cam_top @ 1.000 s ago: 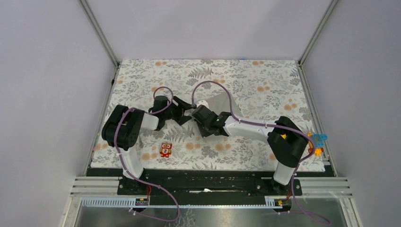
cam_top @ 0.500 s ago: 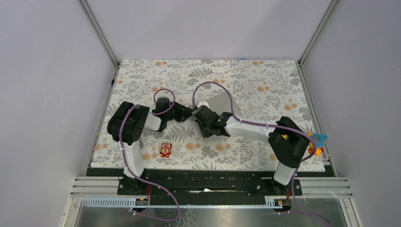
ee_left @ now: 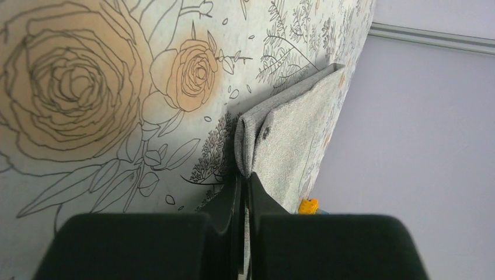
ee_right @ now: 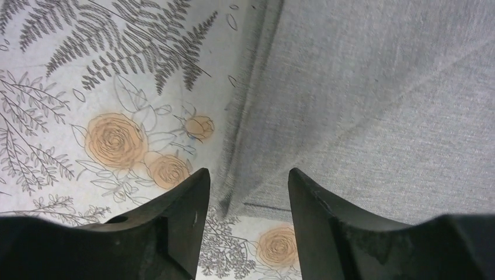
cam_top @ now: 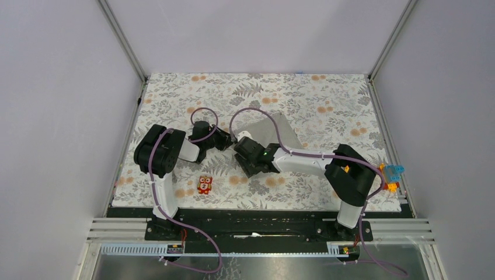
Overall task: Fold the napkin into a case and place the utensils inside
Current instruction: Pick up the upper triangle-folded napkin from the center of the board.
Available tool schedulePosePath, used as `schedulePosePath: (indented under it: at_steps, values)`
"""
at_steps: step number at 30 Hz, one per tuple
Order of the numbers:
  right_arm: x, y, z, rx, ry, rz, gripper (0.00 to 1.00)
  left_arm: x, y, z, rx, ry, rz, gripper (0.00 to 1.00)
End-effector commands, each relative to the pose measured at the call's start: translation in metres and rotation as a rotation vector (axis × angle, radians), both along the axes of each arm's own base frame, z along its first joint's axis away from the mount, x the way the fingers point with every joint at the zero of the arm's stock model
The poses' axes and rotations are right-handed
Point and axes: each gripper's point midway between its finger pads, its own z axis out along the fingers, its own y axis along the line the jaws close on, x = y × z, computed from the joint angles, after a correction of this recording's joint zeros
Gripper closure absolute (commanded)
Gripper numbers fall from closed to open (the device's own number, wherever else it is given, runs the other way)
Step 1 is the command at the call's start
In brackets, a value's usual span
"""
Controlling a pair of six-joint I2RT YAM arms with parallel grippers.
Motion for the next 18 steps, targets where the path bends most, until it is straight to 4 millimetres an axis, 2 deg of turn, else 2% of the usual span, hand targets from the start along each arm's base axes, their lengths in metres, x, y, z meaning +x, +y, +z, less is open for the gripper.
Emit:
schedulePosePath:
  at_steps: [1,5,8,13,18]
  values:
    - [0.021,0.024,0.017,-0.009,-0.150,-0.006,0.38,0.005,0.000,0.016,-0.008,-0.084,0.000,1.00]
    - [0.033,0.039,0.012,-0.037,-0.233,-0.021,0.36,0.003,-0.001,0.016,-0.018,-0.085,-0.007,1.00]
    - [0.038,0.043,0.006,-0.071,-0.297,-0.046,0.39,0.002,-0.001,0.017,-0.019,-0.086,-0.008,1.00]
    - [0.043,0.033,-0.008,-0.114,-0.332,-0.104,0.53,0.002,0.000,0.019,-0.023,-0.092,-0.009,1.00]
    - [0.038,0.024,-0.010,-0.123,-0.319,-0.135,0.54,0.004,0.002,0.018,-0.030,-0.091,-0.005,1.00]
